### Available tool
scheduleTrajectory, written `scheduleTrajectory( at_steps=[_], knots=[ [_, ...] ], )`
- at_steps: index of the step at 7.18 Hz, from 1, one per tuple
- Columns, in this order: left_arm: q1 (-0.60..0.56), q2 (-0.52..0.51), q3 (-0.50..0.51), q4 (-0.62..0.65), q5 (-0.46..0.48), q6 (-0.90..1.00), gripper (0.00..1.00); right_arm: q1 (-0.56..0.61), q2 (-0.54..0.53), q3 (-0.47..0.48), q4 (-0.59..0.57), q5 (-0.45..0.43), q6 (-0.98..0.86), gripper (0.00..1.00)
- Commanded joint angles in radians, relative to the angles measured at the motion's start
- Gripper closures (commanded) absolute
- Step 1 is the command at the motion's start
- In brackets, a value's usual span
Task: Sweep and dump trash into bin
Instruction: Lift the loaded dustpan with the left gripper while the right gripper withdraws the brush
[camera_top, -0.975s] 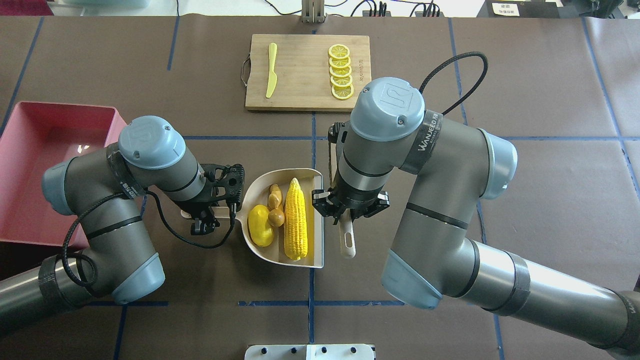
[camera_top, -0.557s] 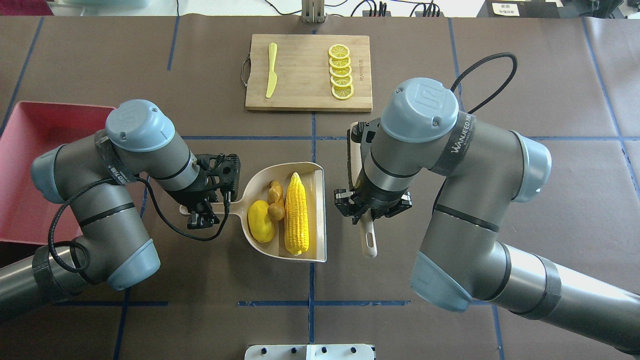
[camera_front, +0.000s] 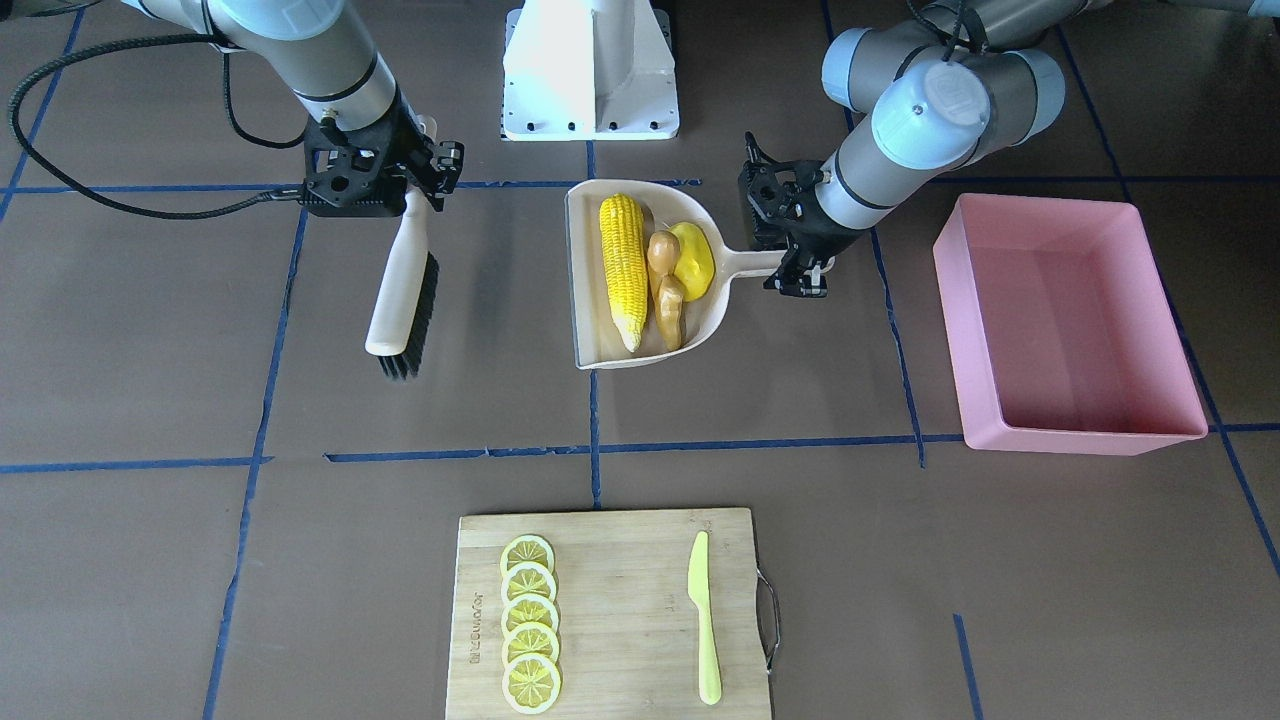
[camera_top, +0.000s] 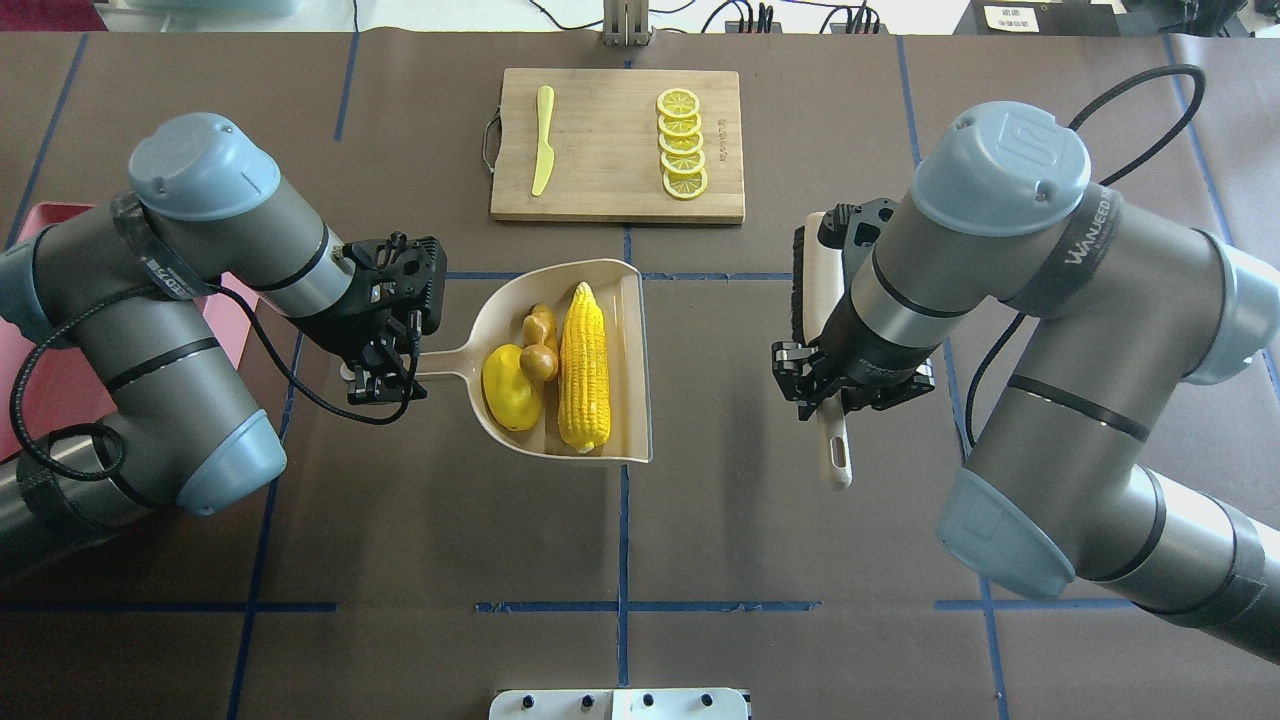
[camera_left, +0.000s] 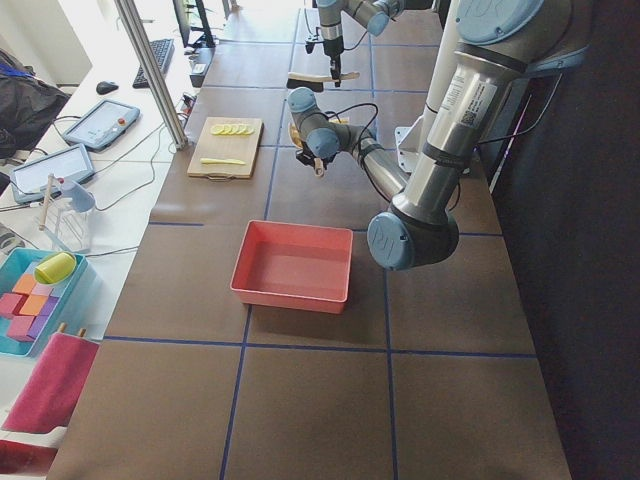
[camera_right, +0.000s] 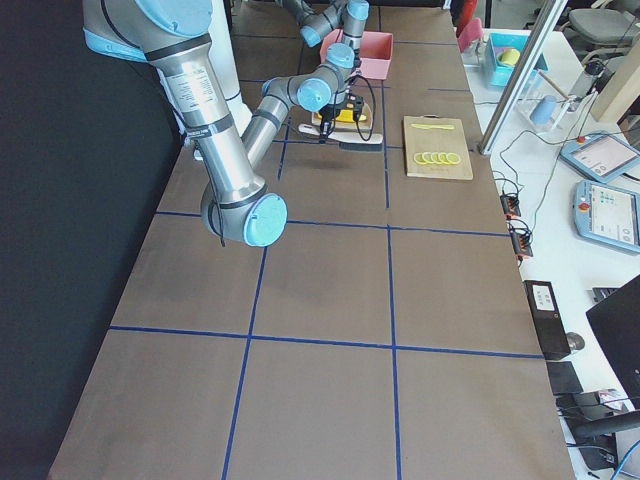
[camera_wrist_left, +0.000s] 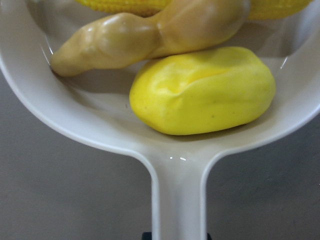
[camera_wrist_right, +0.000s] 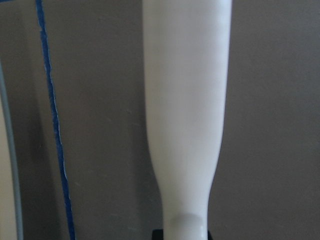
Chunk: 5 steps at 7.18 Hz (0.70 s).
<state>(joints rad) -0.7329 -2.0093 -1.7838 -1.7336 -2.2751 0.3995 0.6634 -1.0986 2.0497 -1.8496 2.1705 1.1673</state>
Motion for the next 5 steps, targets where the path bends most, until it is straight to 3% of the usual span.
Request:
scheduleTrajectory(
  at_steps=[1,3,5],
  knots=[
    [-0.055,0.036,-0.064,0.014,-0.008,-0.002,1.0,0.036,-0.017,0.015,-0.034,0.0,-0.018,1.0],
    [-0.086,0.047,-0.242,0.269,-0.008,0.013,1.0,0.048,-0.023,0.013,-0.042,0.0,-0.041,1.0],
    [-0.098,0.09,-0.336,0.347,-0.008,0.028,1.0,0.067,-0.033,0.013,-0.056,-0.001,-0.067,1.0]
  ],
)
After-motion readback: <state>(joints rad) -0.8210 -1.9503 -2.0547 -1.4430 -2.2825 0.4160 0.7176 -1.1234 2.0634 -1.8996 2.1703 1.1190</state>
